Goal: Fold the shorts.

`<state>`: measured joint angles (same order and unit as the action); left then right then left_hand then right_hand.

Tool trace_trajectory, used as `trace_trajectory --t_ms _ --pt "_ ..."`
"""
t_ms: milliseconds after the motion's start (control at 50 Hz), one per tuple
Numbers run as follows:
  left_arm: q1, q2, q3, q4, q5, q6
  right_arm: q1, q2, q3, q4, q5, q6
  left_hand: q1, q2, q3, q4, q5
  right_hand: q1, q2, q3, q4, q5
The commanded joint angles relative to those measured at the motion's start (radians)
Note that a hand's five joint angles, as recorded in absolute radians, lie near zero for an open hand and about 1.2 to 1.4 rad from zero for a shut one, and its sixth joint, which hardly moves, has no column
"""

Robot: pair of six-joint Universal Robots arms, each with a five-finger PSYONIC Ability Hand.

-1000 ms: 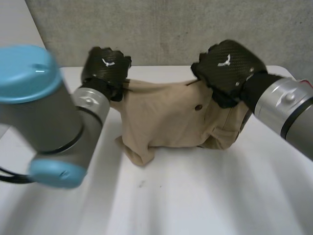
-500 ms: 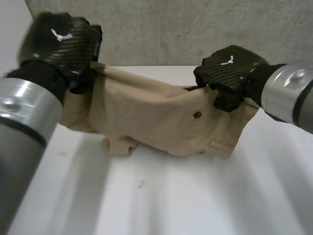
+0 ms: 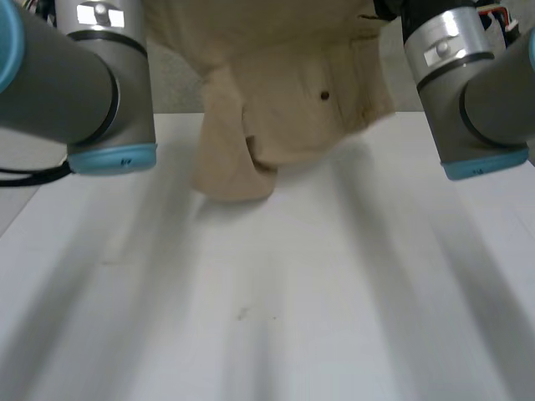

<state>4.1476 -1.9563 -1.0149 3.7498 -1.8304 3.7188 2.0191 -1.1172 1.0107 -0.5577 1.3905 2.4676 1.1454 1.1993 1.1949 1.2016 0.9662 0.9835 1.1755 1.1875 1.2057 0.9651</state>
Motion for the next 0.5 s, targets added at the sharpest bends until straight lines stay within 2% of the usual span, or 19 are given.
trace_trajectory --t_ms 20,120,220,260,320,340,360,380,420,460,500 --pt "-0.010 0.203 -0.434 -0.028 -0.004 -0.003 -0.006 -0.138 0.281 0.186 -0.108 0.007 0.251 0.197 0.201 0.195 0.256 0.413 0.221 0.209 0.191 0.257" --pt "-0.043 0.254 -0.640 -0.142 -0.006 -0.013 -0.008 -0.161 0.429 0.451 -0.156 0.001 0.251 0.197 0.201 0.195 0.256 0.413 0.221 0.209 0.191 0.257" --pt "-0.109 0.251 -0.799 -0.304 -0.047 -0.057 -0.010 -0.165 0.574 0.607 -0.165 -0.029 0.251 0.197 0.201 0.195 0.256 0.387 0.196 0.184 0.165 0.231" --pt "-0.121 0.251 -0.833 -0.343 -0.070 -0.075 -0.007 -0.165 0.615 0.634 -0.163 -0.048 0.196 0.142 0.146 0.140 0.201 0.297 0.105 0.093 0.075 0.141" --pt "-0.148 0.258 -0.872 -0.404 -0.108 -0.099 -0.008 -0.167 0.664 0.659 -0.156 -0.079 -0.097 -0.151 -0.147 -0.153 -0.093 -0.143 -0.335 -0.347 -0.365 -0.299" --pt "-0.155 0.263 -0.876 -0.416 -0.115 -0.100 -0.011 -0.173 0.677 0.659 -0.156 -0.073 -0.185 -0.239 -0.235 -0.241 -0.181 -0.400 -0.592 -0.604 -0.622 -0.556" --pt "-0.164 0.266 -0.881 -0.429 -0.119 -0.102 -0.011 -0.181 0.680 0.659 -0.154 -0.070 -0.288 -0.342 -0.337 -0.344 -0.283 -0.495 -0.687 -0.699 -0.718 -0.651" --pt "-0.176 0.276 -0.883 -0.448 -0.124 -0.102 -0.013 -0.193 0.680 0.657 -0.150 -0.067 -0.516 -0.570 -0.565 -0.572 -0.511 -0.581 -0.773 -0.785 -0.803 -0.737" --pt "-0.181 0.301 -0.884 -0.464 -0.127 -0.102 -0.020 -0.242 0.683 0.659 -0.148 -0.046 -0.737 -0.791 -0.787 -0.793 -0.732 -0.748 -0.940 -0.952 -0.970 -0.904" --pt "-0.179 0.345 -0.886 -0.478 -0.125 -0.103 -0.037 -0.271 0.683 0.659 -0.148 -0.021 -0.878 -0.932 -0.928 -0.935 -0.874 -0.809 -1.001 -1.013 -1.031 -0.965" --pt "-0.176 0.370 -0.886 -0.478 -0.121 -0.103 -0.078 -0.292 0.681 0.660 -0.150 0.049 -0.885 -0.939 -0.934 -0.941 -0.880 -0.809 -1.001 -1.013 -1.031 -0.965"
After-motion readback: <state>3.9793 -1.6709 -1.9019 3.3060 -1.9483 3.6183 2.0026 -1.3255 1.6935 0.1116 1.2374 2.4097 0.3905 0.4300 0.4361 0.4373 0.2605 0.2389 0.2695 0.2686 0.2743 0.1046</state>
